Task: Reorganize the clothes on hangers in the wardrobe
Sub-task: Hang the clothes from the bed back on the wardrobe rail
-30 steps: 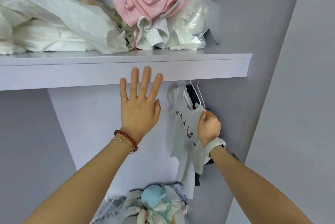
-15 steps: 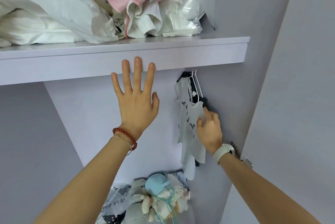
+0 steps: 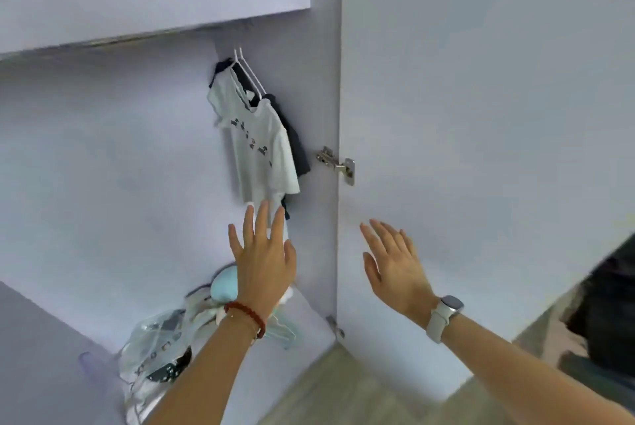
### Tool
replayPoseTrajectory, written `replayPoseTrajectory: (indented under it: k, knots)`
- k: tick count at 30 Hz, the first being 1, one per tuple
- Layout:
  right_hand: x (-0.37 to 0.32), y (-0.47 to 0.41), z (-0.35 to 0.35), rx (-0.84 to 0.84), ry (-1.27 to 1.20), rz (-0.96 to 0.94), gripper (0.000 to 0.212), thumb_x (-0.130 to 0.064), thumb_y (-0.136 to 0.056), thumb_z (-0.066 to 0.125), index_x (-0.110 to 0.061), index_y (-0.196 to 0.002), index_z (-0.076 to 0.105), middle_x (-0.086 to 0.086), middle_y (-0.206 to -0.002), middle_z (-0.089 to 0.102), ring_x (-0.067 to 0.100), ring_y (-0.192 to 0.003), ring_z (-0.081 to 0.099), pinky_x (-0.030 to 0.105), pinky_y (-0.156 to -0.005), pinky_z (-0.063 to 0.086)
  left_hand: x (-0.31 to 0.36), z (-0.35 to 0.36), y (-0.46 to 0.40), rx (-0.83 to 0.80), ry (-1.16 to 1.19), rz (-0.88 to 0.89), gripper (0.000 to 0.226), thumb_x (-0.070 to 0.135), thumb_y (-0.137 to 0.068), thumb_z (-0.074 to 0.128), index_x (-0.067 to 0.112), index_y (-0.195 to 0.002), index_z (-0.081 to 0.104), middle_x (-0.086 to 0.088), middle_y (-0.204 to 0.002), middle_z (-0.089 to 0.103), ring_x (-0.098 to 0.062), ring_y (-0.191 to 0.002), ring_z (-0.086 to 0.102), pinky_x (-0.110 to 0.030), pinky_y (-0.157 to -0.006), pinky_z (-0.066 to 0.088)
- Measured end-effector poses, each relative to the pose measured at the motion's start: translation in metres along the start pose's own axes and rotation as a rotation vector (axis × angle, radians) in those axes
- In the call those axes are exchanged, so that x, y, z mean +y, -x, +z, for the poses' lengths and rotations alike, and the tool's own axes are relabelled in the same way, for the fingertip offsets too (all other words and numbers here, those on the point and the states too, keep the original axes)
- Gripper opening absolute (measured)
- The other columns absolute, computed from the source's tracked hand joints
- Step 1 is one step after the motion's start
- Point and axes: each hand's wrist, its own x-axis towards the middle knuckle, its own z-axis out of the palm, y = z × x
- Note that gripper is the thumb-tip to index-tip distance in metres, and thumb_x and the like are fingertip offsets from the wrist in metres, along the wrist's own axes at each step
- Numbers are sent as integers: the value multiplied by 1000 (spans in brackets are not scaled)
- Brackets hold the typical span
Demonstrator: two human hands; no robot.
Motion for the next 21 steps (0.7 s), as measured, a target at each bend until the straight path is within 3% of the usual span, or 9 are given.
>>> replayPoseTrajectory:
  k: [5, 12, 17, 21]
  knots:
    - [57, 132, -11, -56, 55, 300, 47, -22, -95, 39, -14, -141, 32, 7, -147, 32, 22, -136, 28, 39, -114, 16, 74, 39, 73, -296, 197, 207, 51, 14, -82, 61, 8, -131, 49, -17, -140, 42, -36, -132, 36, -59, -104, 24]
    - [122, 313, -28, 5, 95, 880, 44, -18, -93, 40, -13, -136, 38, 11, -143, 37, 29, -131, 33, 43, -108, 25, 197, 84, 163, -679, 425, 631, 50, 25, -95, 42, 12, -142, 30, -9, -149, 27, -24, -138, 21, -37, -112, 21]
    - [154, 415, -35, 135, -17, 1287, 45, -17, -93, 40, -11, -137, 36, 11, -143, 37, 29, -132, 32, 43, -109, 28, 299, 106, 206, -798, 484, 896, 49, 26, -95, 40, 14, -142, 30, -7, -149, 28, -22, -136, 26, -39, -110, 27]
    - [190, 483, -43, 228, -84, 1497, 41, -14, -95, 37, -4, -134, 39, 16, -140, 40, 29, -131, 33, 36, -109, 23, 386, 127, 247, -952, 544, 1017, 49, 24, -95, 41, 14, -141, 30, -7, -148, 27, -24, -135, 27, -41, -110, 28]
